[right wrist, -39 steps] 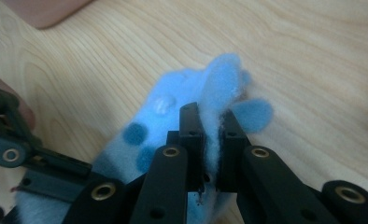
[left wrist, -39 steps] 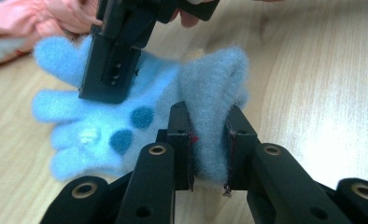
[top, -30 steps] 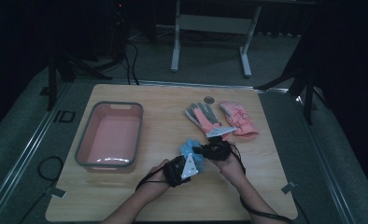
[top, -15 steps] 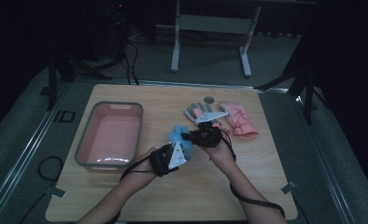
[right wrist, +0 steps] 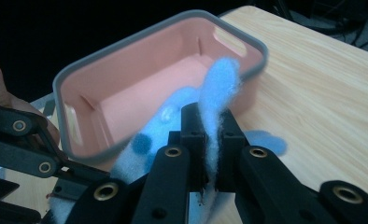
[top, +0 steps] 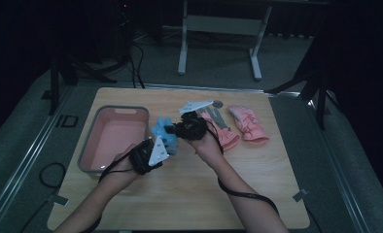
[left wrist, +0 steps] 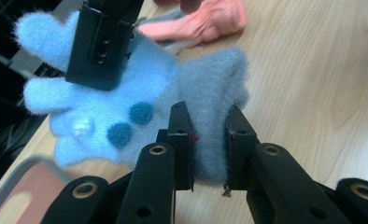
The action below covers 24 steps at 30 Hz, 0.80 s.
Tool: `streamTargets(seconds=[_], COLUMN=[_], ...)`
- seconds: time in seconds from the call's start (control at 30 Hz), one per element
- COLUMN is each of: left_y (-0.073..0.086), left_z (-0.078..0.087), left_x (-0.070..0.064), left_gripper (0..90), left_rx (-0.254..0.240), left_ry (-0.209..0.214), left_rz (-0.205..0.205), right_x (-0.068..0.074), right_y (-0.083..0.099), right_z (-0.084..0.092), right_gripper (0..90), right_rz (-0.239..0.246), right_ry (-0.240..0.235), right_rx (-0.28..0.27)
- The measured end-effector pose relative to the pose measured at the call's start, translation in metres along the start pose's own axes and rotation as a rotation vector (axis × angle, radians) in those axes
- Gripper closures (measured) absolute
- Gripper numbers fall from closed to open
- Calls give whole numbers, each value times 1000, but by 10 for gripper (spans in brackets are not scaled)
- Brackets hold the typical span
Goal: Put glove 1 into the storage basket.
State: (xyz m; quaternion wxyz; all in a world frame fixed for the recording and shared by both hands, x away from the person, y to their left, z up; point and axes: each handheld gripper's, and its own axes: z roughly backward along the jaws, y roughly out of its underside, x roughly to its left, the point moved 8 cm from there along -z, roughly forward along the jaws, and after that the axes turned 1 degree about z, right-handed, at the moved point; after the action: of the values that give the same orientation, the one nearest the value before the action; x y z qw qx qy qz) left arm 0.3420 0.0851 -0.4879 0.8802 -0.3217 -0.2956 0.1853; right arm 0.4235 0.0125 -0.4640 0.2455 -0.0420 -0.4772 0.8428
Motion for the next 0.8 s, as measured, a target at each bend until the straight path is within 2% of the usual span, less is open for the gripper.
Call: streamTargets(seconds=[0.2,0.5,0.53,0.57,0.6,0.73,0.77,0.8], left_y=[24,59,59,68,68,86,86,90], left_z=[17,34,34,38,38,42,42,42], left_x=[17,32,32,36,36,44,44,46], left_gripper=[774,774,774,774,774,774,774,773], left_rx=[20,53,53,62,62,82,82,84], left_ry=[-30,-66,-66,-67,-67,-68,-68,-66], left_rz=[29,50,50,68,68,92,92,95], right_x=[16,36,38,41,41,49,49,50], right_y=[-18,-31,-32,-34,-34,-38,-38,-38], right_z=[-29,-67,-70,-77,-77,-99,-99,-107], right_gripper=[854,853,853,853,853,853,853,853], right_rz=[18,35,37,36,36,28,28,34], right_ry=[-28,-66,-66,-74,-74,-89,-89,-89], right_rx=[9,29,30,33,33,46,46,55])
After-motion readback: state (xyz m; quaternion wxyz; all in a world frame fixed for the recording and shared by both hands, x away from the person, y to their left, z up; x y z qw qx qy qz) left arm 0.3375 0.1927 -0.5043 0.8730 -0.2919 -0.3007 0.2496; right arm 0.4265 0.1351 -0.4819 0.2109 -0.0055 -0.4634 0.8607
